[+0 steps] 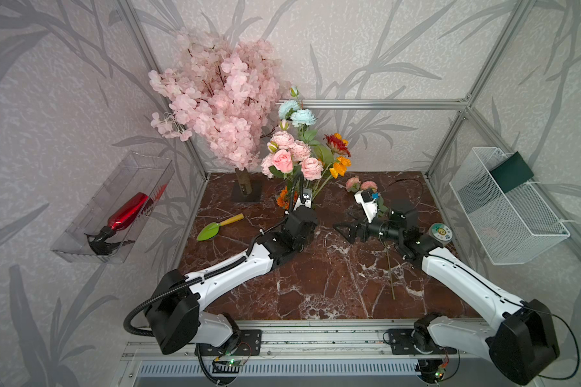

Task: Pick out pink flowers from the vase
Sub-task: Pick up the flower from the vase.

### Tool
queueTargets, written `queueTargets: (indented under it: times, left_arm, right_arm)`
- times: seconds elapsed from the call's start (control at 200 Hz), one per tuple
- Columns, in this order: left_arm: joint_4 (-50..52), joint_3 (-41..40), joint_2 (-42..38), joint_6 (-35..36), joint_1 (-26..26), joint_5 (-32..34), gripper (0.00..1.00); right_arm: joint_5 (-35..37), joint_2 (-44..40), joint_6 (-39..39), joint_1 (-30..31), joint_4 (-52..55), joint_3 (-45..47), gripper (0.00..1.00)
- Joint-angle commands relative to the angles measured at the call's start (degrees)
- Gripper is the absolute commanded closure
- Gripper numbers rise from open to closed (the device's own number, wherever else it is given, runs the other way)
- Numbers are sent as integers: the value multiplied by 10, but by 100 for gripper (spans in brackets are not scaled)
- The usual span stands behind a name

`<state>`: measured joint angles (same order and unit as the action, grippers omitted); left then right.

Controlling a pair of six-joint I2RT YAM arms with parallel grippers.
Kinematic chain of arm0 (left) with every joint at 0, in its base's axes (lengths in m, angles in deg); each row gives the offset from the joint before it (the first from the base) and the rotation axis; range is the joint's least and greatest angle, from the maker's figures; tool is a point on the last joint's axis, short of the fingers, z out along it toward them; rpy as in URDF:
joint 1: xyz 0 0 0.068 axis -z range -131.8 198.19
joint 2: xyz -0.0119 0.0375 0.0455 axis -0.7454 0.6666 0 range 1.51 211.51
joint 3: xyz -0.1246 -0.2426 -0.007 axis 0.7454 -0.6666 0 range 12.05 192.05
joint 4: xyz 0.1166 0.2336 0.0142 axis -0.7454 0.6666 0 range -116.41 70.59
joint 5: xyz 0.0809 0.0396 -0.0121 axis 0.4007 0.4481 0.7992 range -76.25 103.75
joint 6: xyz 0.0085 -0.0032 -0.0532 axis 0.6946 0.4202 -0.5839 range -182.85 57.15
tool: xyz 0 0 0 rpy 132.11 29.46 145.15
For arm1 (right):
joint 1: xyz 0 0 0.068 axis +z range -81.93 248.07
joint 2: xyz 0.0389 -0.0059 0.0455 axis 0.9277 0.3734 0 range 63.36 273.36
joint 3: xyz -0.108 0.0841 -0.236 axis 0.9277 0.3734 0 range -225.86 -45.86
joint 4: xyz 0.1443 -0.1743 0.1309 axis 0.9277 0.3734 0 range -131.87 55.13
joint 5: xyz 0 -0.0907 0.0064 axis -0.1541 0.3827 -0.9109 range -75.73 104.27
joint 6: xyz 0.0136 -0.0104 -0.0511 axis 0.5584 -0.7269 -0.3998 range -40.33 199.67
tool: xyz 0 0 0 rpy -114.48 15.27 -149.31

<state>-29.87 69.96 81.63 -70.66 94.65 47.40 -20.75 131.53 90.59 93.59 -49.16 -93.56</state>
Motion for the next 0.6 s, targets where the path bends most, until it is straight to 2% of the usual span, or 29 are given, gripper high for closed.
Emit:
queueTargets:
  times: [0.0, 0.235, 0.43, 0.595]
  left_arm:
    - [-26, 19, 13, -24, 2, 23, 74]
    - [-42, 40, 46, -33, 3, 27, 74]
    - [-42, 35, 37, -37, 3, 15, 85]
    - [-57, 7, 13, -32, 6, 3, 89]
  right_arm:
    - [-7, -7, -5, 2, 6, 0, 1]
    - [-3, -10, -12, 2, 16, -3, 1]
    - [0, -13, -14, 2, 19, -4, 1]
    - [-3, -11, -12, 2, 17, -3, 1]
